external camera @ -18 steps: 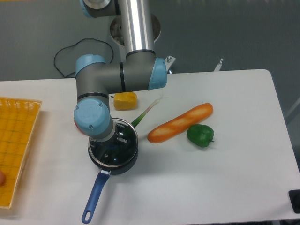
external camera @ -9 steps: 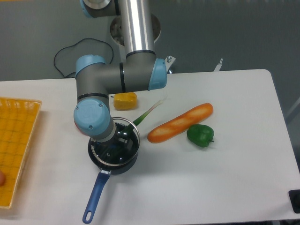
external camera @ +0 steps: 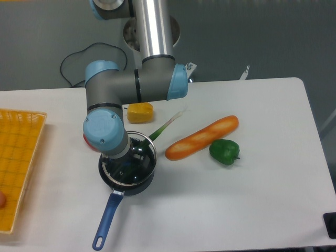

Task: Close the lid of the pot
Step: 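Press and settle the lid flat on the saucepan, then open the gripper and lift away from the lid knob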

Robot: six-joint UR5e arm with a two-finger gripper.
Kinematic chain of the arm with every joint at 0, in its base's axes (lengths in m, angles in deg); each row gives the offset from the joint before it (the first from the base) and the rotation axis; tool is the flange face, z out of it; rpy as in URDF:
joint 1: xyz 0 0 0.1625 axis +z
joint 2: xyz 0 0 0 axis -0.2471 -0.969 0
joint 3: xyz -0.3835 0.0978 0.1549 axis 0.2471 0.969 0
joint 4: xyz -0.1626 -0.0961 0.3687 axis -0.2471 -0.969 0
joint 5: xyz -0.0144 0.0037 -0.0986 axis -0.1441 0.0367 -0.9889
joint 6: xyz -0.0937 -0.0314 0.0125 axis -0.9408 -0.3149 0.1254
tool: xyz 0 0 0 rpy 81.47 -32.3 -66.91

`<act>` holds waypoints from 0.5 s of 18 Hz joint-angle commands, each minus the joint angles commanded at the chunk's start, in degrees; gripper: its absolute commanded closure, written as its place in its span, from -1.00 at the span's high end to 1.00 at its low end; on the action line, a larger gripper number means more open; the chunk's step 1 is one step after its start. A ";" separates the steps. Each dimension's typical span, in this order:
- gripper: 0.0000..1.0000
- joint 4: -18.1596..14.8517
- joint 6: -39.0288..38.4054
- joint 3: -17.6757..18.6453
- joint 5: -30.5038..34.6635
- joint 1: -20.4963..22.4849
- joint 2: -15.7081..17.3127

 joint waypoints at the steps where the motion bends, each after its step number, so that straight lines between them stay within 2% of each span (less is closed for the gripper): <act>1: 1.00 -0.09 0.61 0.00 0.00 0.53 0.62; 4: 1.00 0.00 6.13 0.09 0.09 2.29 2.02; 9: 1.00 -0.52 17.73 1.67 0.44 7.90 5.45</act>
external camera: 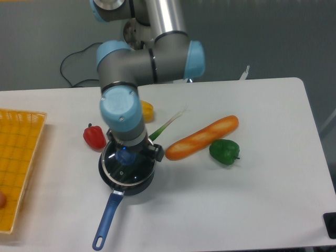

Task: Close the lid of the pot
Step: 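Open the gripper and lift away from the lid knob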

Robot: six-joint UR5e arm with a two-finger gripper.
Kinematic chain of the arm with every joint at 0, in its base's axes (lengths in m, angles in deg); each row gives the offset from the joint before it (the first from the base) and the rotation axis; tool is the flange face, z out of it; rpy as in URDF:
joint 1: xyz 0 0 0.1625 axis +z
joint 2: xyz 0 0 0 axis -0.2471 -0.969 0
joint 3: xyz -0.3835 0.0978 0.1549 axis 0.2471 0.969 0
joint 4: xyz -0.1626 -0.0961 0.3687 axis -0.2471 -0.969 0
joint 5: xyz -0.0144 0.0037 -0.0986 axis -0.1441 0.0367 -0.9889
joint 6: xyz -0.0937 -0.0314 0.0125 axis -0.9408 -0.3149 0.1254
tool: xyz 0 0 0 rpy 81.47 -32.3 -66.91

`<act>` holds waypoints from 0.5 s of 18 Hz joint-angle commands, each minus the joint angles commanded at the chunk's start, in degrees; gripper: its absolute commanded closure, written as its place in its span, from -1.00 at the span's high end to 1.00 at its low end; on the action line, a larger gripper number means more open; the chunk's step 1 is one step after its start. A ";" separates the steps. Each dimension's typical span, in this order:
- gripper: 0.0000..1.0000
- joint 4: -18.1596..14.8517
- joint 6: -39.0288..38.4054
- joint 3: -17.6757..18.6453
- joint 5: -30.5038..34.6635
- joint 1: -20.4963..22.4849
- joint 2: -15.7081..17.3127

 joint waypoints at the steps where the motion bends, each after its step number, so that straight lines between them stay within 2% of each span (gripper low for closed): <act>1: 1.00 -0.18 2.46 0.35 0.00 1.49 0.53; 9: 1.00 0.08 22.68 1.23 0.09 15.29 1.94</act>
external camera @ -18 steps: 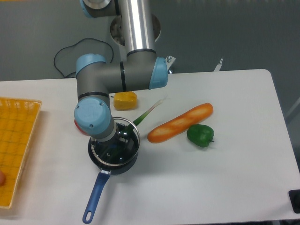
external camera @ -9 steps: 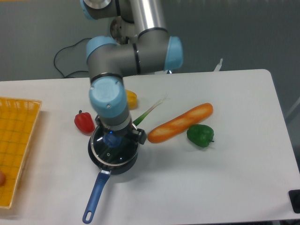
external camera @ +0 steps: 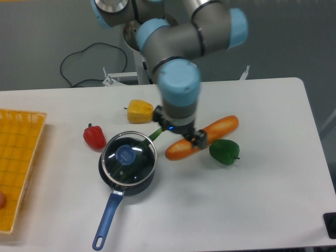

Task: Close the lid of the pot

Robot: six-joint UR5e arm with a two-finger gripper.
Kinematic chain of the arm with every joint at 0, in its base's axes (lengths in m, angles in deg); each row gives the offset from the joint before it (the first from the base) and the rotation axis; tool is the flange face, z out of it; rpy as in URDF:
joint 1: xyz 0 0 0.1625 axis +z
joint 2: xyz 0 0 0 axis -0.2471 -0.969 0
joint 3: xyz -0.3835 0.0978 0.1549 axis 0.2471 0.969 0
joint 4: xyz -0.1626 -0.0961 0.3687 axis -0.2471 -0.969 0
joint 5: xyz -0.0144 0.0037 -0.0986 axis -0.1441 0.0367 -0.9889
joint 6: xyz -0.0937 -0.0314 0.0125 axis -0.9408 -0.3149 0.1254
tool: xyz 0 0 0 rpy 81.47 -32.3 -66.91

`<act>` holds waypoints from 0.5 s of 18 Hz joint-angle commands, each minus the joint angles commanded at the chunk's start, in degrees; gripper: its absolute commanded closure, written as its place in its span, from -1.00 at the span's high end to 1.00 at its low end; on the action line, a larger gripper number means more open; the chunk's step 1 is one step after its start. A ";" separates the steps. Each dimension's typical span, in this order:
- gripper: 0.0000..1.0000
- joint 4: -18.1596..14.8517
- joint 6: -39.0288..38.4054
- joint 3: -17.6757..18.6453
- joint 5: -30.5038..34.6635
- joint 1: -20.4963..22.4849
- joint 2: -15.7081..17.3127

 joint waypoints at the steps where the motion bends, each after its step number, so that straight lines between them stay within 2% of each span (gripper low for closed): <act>1: 1.00 0.09 2.72 0.09 0.17 1.93 -0.09; 5: 1.00 0.70 12.93 1.84 2.37 7.92 0.17; 7: 1.00 0.53 16.71 1.93 2.46 10.38 1.31; 9: 1.00 0.53 19.18 2.11 2.46 11.36 1.58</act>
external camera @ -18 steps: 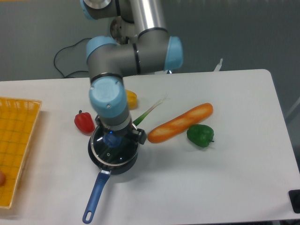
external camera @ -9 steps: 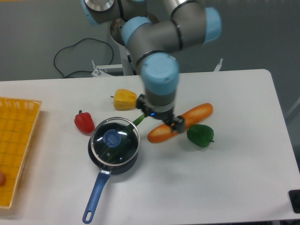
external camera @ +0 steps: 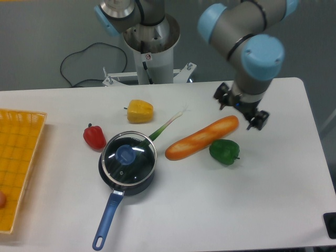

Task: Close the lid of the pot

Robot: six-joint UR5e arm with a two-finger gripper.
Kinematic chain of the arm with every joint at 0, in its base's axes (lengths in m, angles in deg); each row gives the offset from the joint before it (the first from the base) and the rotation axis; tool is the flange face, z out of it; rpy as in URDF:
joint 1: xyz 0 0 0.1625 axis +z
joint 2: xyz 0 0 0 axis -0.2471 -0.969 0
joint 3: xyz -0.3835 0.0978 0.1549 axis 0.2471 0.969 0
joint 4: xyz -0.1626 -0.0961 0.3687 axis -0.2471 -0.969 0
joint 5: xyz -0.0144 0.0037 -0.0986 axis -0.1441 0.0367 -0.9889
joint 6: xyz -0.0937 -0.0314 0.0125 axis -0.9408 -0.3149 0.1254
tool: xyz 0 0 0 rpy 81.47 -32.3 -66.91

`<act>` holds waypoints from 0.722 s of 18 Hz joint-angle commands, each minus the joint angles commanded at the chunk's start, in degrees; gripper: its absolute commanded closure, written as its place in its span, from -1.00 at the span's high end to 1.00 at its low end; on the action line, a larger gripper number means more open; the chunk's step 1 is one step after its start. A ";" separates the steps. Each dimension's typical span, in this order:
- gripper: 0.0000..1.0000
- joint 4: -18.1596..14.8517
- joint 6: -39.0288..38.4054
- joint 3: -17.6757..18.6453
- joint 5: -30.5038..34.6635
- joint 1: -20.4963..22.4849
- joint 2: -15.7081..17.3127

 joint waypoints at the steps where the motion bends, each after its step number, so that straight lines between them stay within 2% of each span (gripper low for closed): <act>1: 1.00 0.00 0.36 0.00 -0.09 0.26 0.44; 8: 1.00 -0.26 0.88 0.26 -0.09 1.93 1.76; 13: 1.00 -0.35 10.54 0.97 -0.35 4.57 3.25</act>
